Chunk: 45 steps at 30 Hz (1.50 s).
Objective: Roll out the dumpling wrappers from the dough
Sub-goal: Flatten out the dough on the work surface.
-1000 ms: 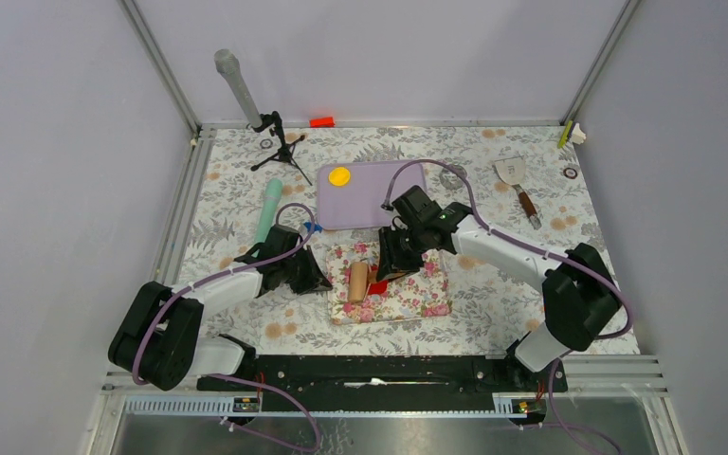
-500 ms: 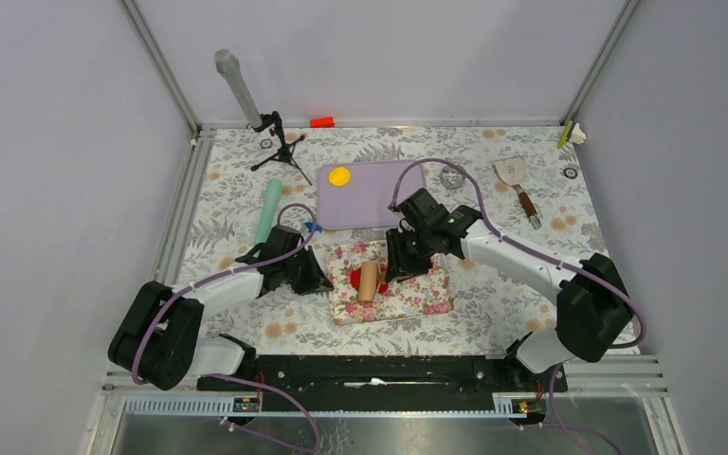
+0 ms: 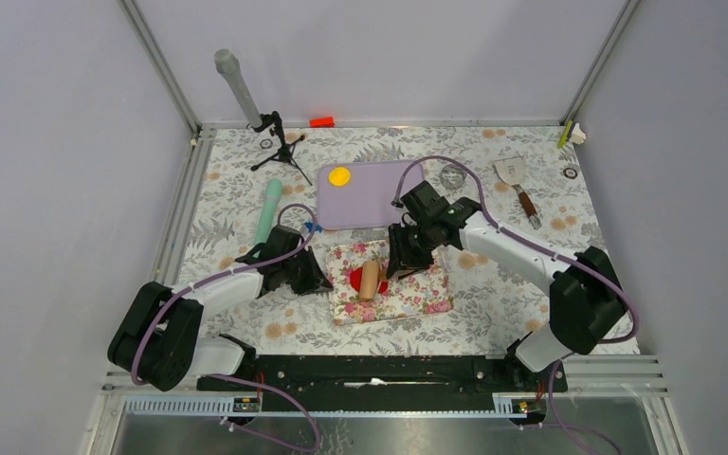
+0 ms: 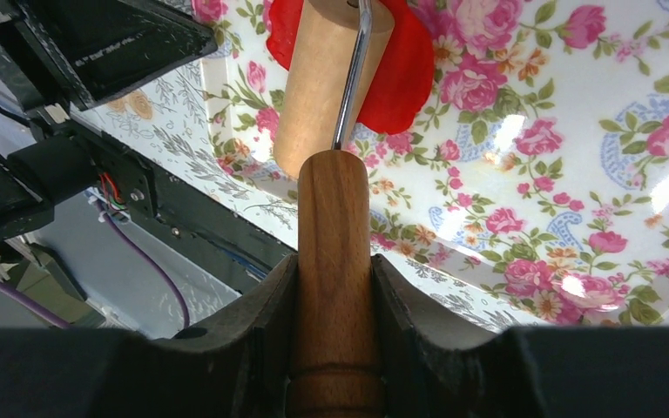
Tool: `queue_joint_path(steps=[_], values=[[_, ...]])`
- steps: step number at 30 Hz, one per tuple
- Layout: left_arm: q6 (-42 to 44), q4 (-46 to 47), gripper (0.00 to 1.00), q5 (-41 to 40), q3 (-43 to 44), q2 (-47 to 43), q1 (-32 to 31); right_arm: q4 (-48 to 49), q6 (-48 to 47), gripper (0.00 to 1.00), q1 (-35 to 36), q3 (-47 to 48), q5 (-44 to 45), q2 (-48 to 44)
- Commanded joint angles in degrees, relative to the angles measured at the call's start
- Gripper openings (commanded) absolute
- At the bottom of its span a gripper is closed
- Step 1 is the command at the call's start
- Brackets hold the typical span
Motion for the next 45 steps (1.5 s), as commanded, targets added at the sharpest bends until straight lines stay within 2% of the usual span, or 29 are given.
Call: queue_joint_path(steps=[1,5,11,18,22,29,33,37,41,45], values=[[1.64,-3.46,0.00,-0.46,-0.70,-0.17,-1.39,0.40,1.70,0.00,-1.09,2.82,5.73,5.68],[1.02,-3.56,0.00,-0.78,-0.99,-0.20,-1.72,1.68,5.02,0.00,-1.13,3.27,7.82,9.09],[0.41,-3.75,0.00,-1.25,-1.32,-1.10,-1.73,3.86,7.59,0.00,-1.13,-4.03,11.54,7.13],[0.86,-5.58,0.00,-2.04,-0.85,-1.99,-1.73,2.48,8.36,0.00,-4.83,-13.91,15.22,-0.88],[0.93,-5.65,0.00,-1.99,-0.96,-2.35,-1.70,3.04,10.65,0.00,-4.86,-13.60,16.13,-1.73],[0.66,-5.65,0.00,-1.75,-0.79,-1.90,-1.73,10.95,16.87,0.00,-2.45,-11.39,18.35,1.60],[0.93,-6.77,0.00,-2.30,-0.12,-1.81,-1.73,11.33,17.65,0.00,-1.30,-10.25,19.10,2.27],[1.47,-7.84,0.00,-2.18,0.44,-1.78,-1.73,8.94,17.07,0.00,-2.36,-13.85,22.11,-1.40],[1.29,-8.71,0.00,-2.61,0.56,-1.55,-1.72,6.90,18.16,0.00,-4.17,-19.73,22.67,-8.95],[0.45,-8.67,0.00,-1.55,-0.33,-1.34,-1.73,3.57,18.75,0.00,-4.57,-21.12,23.59,-13.93]])
